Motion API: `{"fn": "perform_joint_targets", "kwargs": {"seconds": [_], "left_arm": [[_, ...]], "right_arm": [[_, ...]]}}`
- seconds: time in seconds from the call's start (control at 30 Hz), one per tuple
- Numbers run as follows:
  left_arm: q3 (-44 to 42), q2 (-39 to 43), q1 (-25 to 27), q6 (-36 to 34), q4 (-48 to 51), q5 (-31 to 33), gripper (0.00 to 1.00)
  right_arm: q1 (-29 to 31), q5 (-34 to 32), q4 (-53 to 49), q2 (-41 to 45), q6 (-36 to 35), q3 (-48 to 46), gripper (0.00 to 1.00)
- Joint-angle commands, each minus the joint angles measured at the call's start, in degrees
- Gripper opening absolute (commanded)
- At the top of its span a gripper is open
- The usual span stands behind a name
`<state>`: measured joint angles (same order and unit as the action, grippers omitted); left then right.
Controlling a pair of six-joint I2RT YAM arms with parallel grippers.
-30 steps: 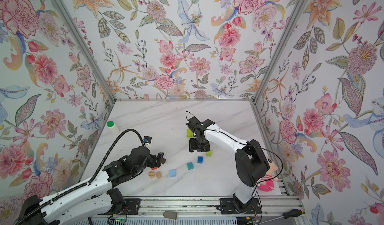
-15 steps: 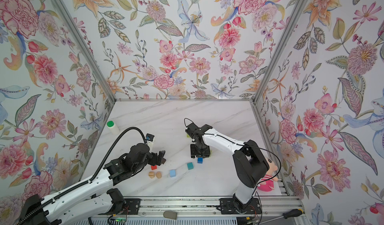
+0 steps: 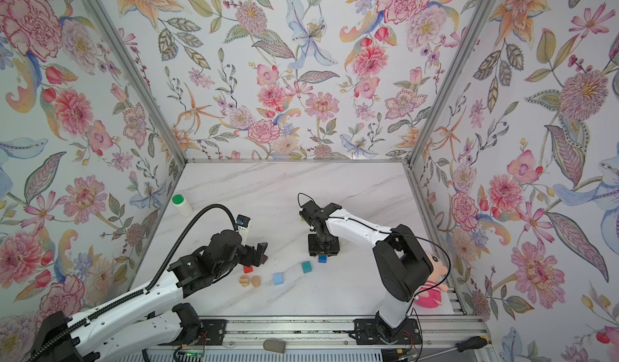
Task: Build the wood block tower
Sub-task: 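Move the right gripper over the blue cube and lower toward it, then close the right gripper on the blue cube and lift it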
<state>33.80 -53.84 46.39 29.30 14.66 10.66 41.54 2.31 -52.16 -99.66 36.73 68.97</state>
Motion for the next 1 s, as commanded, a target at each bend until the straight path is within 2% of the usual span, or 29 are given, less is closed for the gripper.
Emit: {"fn": "perform_joint_targets", "kwargs": {"seconds": [0.0, 0.2, 0.43, 0.73, 0.97], "left_arm": [[2.19, 0.68, -0.63, -0.65, 0.28, -0.47, 0.99], [3.02, 0.63, -0.64, -1.07, 1.32, -0.06, 0.99], [4.32, -0.79, -0.68, -2.22, 1.4, 0.07, 0.99], [5.56, -2.83, -0.91, -4.05, 0.56, -0.1, 0.99], [5.78, -4.14, -1.74, -4.95, -0.83, -0.34, 0.99]], "right_arm": [[-0.09, -1.12, 0.36, -2.23, 0.61, 0.01, 0.5], [-0.25, -1.51, 0.7, -3.53, 0.29, 0.07, 0.48], [-1.01, -1.59, 0.57, -4.49, -0.28, 0.81, 0.37], [-1.84, -0.73, 0.59, -5.2, -0.78, 1.41, 0.32], [-2.53, -0.18, -0.15, -5.54, -1.04, 5.45, 0.3]]}}
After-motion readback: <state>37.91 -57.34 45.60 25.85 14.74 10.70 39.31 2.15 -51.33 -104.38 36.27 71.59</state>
